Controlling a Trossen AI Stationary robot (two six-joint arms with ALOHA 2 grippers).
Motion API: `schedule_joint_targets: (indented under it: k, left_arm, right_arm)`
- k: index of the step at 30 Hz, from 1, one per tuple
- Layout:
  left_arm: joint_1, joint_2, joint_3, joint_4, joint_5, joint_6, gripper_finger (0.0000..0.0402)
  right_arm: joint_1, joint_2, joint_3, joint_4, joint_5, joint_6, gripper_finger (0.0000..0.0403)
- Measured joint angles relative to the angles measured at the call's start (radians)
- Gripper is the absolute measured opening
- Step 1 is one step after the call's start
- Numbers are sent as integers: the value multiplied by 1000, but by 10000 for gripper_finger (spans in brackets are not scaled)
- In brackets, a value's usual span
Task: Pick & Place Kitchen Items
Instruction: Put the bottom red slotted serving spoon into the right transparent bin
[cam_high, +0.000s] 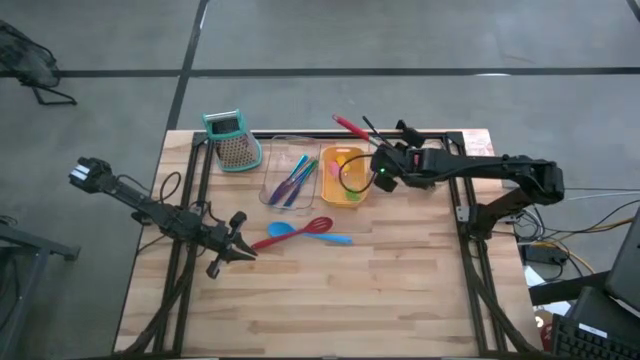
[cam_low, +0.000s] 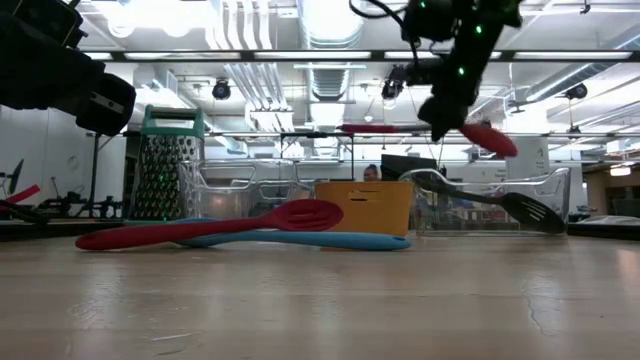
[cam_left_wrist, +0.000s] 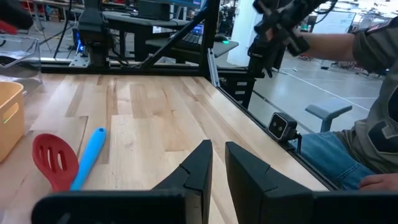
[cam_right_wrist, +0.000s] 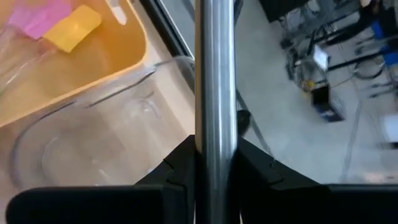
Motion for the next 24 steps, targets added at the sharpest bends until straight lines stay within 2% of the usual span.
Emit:
schedule_joint_targets:
  k: [2, 9, 14, 20, 24]
  left_arm:
    - [0, 0, 0, 0, 0, 0, 51]
    - [0, 0, 0, 0, 0, 0, 51]
    - [0, 0, 0, 0, 0, 0, 51]
    - [0, 0, 0, 0, 0, 0, 51]
    - [0, 0, 0, 0, 0, 0, 51]
  right_arm:
    - [-22, -28, -60, 61, -16, -7, 69]
    - [-76, -100, -206, 91, -6, 64, 92]
    - [-86, -125, -293, 206, -2, 52, 86]
    - [-85, -119, -322, 243, -19, 60, 78]
    - [-85, -119, -321, 245, -21, 72, 96]
